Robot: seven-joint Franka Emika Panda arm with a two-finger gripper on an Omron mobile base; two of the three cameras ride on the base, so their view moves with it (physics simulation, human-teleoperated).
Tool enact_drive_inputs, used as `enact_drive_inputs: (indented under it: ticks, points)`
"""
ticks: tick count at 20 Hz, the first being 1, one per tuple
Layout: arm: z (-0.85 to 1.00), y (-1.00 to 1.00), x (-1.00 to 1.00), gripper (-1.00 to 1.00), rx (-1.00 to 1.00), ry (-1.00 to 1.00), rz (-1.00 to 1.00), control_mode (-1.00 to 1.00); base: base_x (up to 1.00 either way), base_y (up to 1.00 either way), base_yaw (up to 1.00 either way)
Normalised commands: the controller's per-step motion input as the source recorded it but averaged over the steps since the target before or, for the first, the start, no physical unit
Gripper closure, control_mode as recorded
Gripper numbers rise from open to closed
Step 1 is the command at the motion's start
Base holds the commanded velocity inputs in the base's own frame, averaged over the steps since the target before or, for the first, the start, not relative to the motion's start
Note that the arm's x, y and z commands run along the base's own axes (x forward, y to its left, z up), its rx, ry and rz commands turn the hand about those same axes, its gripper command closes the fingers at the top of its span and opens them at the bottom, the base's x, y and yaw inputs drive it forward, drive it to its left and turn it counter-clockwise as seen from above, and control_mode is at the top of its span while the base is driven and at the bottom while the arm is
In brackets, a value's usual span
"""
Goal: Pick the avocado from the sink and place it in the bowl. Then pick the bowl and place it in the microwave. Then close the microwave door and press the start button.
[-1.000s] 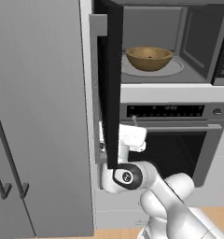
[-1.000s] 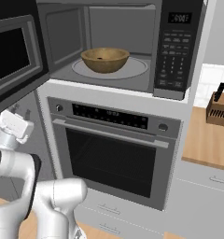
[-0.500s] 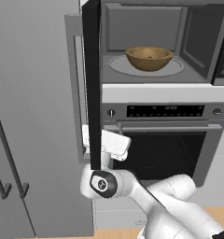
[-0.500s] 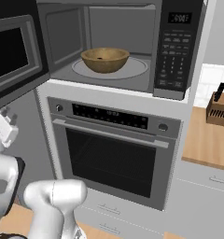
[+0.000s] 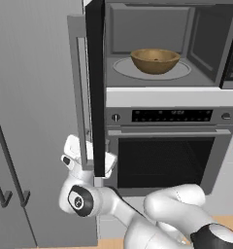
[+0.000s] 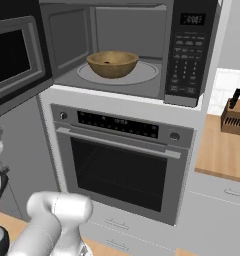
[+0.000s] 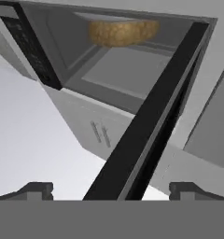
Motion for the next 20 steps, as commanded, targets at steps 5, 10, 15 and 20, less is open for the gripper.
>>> enact_drive_inputs:
  ticks: [5, 10, 15, 20]
  points:
    - [0.64, 0.05, -0.37, -1.0, 0.29, -0.09, -0.05, -1.0, 0.0, 0.0, 0.0]
    - [0.69, -0.07, -0.45, -1.0, 0.33, -0.09, -0.01, -1.0, 0.0, 0.0, 0.0]
    - [0.35, -0.5, -0.62, -1.0, 0.34, -0.17, 0.03, -1.0, 0.0, 0.0, 0.0]
    - [0.17, -0.79, -0.59, -1.0, 0.35, -0.22, 0.12, -1.0, 0.0, 0.0, 0.0]
